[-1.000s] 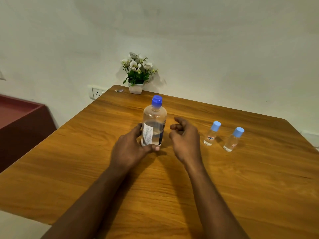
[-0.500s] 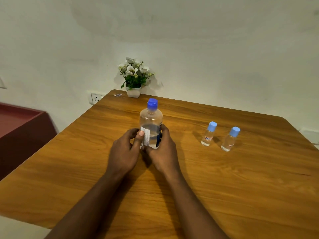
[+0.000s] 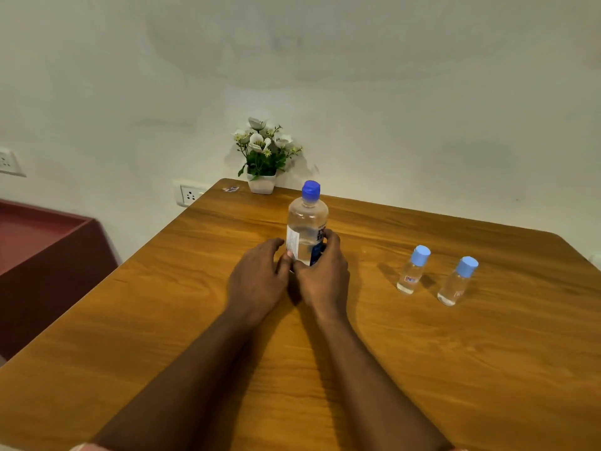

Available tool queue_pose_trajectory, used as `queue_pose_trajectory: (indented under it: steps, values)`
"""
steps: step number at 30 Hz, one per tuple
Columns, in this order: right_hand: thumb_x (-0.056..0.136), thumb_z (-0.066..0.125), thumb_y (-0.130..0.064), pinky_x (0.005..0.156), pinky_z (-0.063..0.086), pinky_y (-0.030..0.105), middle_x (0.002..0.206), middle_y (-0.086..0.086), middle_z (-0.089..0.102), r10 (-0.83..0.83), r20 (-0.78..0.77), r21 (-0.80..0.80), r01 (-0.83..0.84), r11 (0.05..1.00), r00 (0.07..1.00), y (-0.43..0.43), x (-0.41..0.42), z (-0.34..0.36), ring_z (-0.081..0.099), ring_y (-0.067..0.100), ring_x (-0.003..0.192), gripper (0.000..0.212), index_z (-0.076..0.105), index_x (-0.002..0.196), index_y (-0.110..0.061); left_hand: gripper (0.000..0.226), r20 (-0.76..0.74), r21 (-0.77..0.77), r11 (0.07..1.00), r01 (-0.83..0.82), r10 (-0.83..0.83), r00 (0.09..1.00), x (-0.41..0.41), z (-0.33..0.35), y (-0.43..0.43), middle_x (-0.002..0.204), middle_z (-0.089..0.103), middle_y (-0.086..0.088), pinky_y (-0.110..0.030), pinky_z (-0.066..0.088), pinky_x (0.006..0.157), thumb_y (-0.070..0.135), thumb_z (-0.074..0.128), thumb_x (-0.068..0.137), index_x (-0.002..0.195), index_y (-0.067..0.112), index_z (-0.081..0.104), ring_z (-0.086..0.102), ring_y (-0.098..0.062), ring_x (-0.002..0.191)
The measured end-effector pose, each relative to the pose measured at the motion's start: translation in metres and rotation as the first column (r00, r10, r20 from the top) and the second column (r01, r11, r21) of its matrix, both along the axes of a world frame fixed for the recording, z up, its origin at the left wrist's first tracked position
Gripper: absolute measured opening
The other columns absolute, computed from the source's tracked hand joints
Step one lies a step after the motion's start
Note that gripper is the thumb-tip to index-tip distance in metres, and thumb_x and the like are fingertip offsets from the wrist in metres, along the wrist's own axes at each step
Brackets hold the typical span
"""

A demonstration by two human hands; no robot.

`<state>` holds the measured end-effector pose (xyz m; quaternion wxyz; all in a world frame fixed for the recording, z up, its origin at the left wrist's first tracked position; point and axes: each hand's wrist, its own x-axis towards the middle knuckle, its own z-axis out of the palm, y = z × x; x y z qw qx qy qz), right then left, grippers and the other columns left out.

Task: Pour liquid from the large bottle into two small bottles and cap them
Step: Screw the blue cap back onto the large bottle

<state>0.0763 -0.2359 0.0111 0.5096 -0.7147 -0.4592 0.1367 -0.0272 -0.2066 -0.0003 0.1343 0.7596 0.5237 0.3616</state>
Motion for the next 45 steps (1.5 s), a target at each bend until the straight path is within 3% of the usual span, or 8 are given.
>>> queue_pose_trajectory:
  steps: [6, 11, 19, 25, 36, 41, 45]
  values:
    - [0.072, 0.082, -0.036, 0.094, 0.052, 0.038, 0.135, -0.002, 0.055, -0.041, -0.012, 0.007, 0.041, 0.999, 0.999, 0.062, 0.013, 0.004, 0.054, 0.022, 0.122, 0.082, 0.036, 0.139, -0.023, 0.043, -0.011, -0.035, 0.999, -0.036, 0.035, 0.999, 0.018, 0.0, 0.062, 0.127, 0.06, -0.001, -0.035, 0.048, 0.092, 0.04, 0.044, 0.097, 0.134, 0.019, 0.049, 0.055, -0.017, 0.114]
    - [0.074, 0.081, -0.029, 0.093, 0.053, 0.036, 0.133, 0.001, 0.056, -0.061, -0.04, 0.022, 0.062, 0.998, 0.997, 0.125, 0.024, 0.003, 0.056, 0.023, 0.12, 0.077, 0.039, 0.137, -0.021, 0.043, 0.018, -0.035, 0.995, -0.089, 0.09, 0.996, 0.036, 0.0, 0.122, 0.13, 0.059, -0.002, -0.036, 0.046, 0.097, 0.038, 0.045, 0.097, 0.134, 0.017, 0.049, 0.054, -0.018, 0.117]
    - [0.073, 0.08, -0.031, 0.088, 0.054, 0.039, 0.122, 0.004, 0.062, -0.062, -0.002, 0.081, 0.062, 0.995, 0.998, 0.215, 0.041, -0.008, 0.06, 0.025, 0.109, 0.071, 0.043, 0.133, -0.02, 0.034, 0.023, -0.011, 0.989, -0.148, 0.148, 0.989, 0.059, -0.002, 0.207, 0.108, 0.065, -0.005, -0.036, 0.05, 0.081, 0.037, 0.045, 0.095, 0.119, 0.015, 0.057, 0.06, -0.02, 0.096]
    - [0.074, 0.079, -0.031, 0.078, 0.052, 0.03, 0.116, 0.003, 0.066, -0.039, 0.034, 0.093, 0.036, 0.995, 0.999, 0.255, 0.053, -0.01, 0.064, 0.025, 0.103, 0.064, 0.046, 0.128, -0.019, 0.031, -0.003, 0.022, 0.986, -0.165, 0.165, 0.986, 0.069, -0.002, 0.247, 0.095, 0.068, -0.007, -0.037, 0.05, 0.071, 0.036, 0.044, 0.094, 0.104, 0.013, 0.063, 0.061, -0.022, 0.084]
    - [0.073, 0.079, -0.029, 0.09, 0.054, 0.043, 0.123, 0.009, 0.061, -0.042, 0.066, 0.048, 0.039, 0.998, 0.997, 0.264, 0.053, -0.015, 0.06, 0.029, 0.112, 0.073, 0.041, 0.133, -0.014, 0.031, -0.043, 0.05, 0.988, -0.144, 0.147, 0.988, 0.069, -0.007, 0.254, 0.084, 0.067, -0.009, -0.035, 0.048, 0.062, 0.034, 0.046, 0.092, 0.093, 0.012, 0.066, 0.06, -0.022, 0.073]
    - [0.079, 0.074, -0.024, 0.086, 0.055, 0.038, 0.124, 0.01, 0.06, -0.054, 0.082, 0.004, 0.054, 0.999, 0.995, 0.243, 0.052, -0.015, 0.06, 0.029, 0.112, 0.066, 0.041, 0.135, -0.012, 0.027, -0.077, 0.074, 0.994, -0.085, 0.091, 0.993, 0.068, -0.006, 0.235, 0.088, 0.069, -0.004, -0.038, 0.052, 0.068, 0.035, 0.049, 0.091, 0.097, 0.015, 0.067, 0.062, -0.021, 0.078]
    - [0.088, 0.064, -0.019, 0.1, 0.043, 0.033, 0.139, 0.008, 0.052, 0.02, 0.099, -0.07, -0.013, 0.997, 0.995, 0.209, 0.053, -0.013, 0.049, 0.026, 0.128, 0.062, 0.036, 0.144, -0.014, 0.023, -0.127, 0.074, 0.997, -0.025, 0.034, 0.991, 0.066, -0.009, 0.21, 0.083, 0.065, -0.003, -0.035, 0.048, 0.063, 0.035, 0.049, 0.093, 0.09, 0.016, 0.063, 0.061, -0.02, 0.077]
